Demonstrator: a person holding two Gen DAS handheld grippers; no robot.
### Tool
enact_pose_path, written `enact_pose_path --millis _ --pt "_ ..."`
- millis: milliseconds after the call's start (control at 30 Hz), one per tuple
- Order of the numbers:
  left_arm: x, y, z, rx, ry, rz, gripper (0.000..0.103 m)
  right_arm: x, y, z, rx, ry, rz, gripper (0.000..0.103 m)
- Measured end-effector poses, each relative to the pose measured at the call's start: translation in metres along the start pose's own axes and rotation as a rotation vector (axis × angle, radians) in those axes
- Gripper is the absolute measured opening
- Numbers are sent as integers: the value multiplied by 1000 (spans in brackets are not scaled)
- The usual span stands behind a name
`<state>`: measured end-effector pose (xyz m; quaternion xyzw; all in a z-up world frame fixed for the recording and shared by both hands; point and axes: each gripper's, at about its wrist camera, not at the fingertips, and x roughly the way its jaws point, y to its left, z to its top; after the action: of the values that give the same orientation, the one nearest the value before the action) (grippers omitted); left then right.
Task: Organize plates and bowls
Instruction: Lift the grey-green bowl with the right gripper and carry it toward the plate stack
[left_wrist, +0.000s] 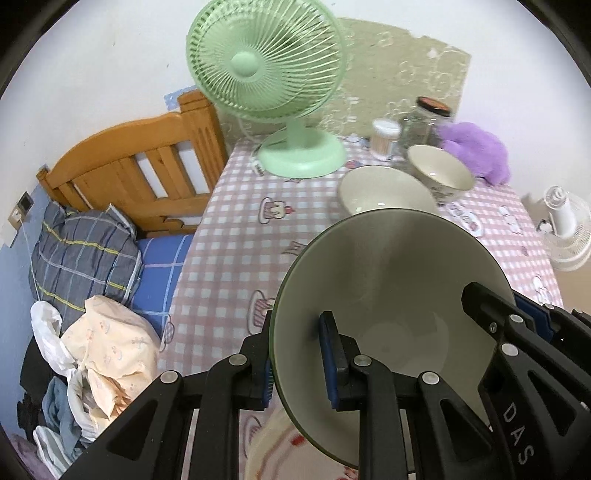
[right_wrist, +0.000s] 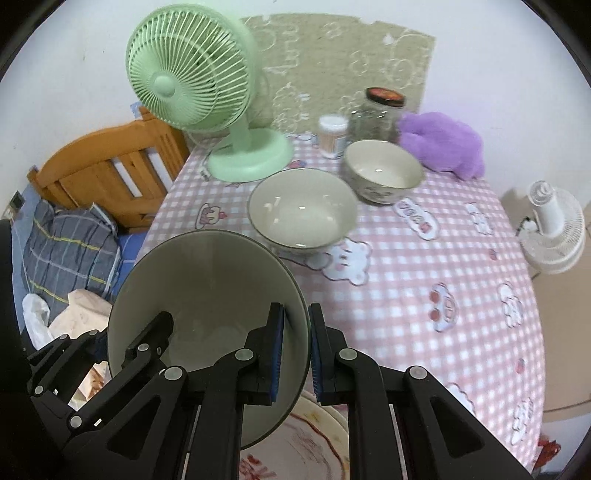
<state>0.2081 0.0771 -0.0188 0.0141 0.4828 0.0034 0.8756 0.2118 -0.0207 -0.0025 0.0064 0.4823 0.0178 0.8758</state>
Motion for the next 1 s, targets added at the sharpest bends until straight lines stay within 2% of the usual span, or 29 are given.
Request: enact_pose_path --millis 300,600,1000 --pt "-31 -37 -27 5 -29 5 19 -34 -38 -30 10 -30 10 16" --pt "-45 -85 -57 -28 0 19 20 -49 -84 -61 -27 -7 32 16" --pt "-30 -147 -99 -45 52 18 20 -36 -149 -102 -72 29 39 16"
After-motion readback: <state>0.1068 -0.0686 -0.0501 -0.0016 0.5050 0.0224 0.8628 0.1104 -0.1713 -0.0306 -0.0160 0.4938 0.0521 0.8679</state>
